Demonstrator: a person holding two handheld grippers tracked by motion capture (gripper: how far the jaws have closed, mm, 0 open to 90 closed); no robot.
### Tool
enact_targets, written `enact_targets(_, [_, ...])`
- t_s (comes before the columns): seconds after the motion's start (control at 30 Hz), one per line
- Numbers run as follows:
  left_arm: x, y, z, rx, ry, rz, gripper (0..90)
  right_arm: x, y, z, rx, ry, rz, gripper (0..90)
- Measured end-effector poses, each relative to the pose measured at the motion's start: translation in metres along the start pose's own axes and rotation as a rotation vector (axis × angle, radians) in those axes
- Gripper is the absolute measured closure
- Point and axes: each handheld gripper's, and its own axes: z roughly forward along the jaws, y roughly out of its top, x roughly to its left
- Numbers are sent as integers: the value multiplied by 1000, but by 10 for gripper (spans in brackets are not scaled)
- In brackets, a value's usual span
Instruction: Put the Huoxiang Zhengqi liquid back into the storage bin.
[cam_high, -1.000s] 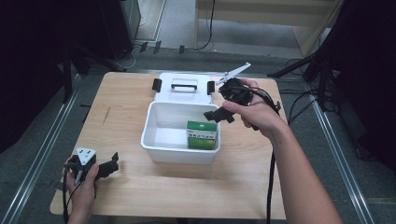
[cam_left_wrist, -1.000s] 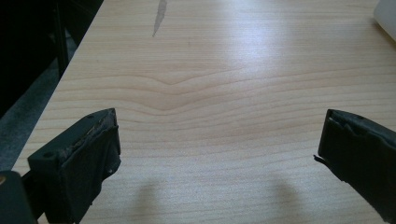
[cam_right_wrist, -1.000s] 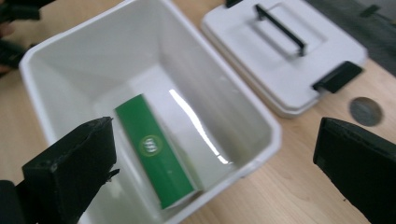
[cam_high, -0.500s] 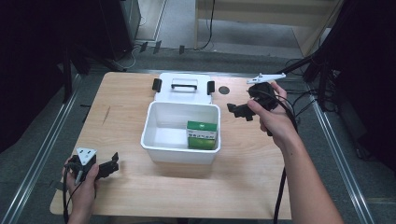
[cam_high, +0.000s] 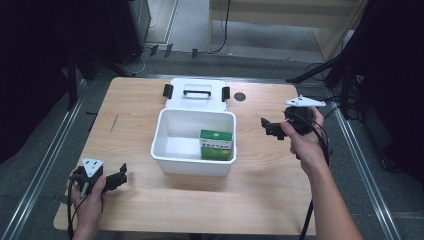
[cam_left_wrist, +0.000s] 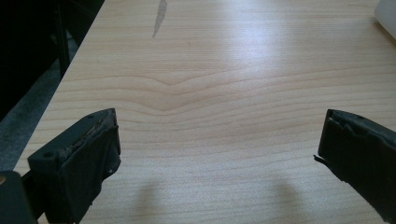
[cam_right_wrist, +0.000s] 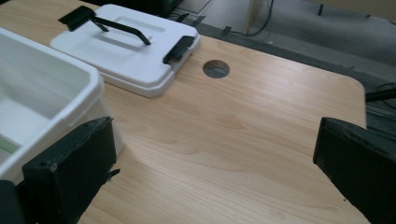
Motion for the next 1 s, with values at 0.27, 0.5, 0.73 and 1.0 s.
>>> enact_targets(0.27, [0, 0, 0, -1, -1, 1, 0, -8, -29, -4, -26, -26, 24, 0])
enact_targets(0.5, [0, 0, 0, -1, 0, 2, 0, -16, -56, -12, -48, -45, 67, 0])
enact_targets(0.73, [-1, 0, 0, -2, 1, 4, 0, -23, -84, -18, -77, -65, 91, 0])
enact_targets(1.0, [0, 0, 0, -1, 0, 2, 0, -28, -117, -23, -78, -85, 140, 0])
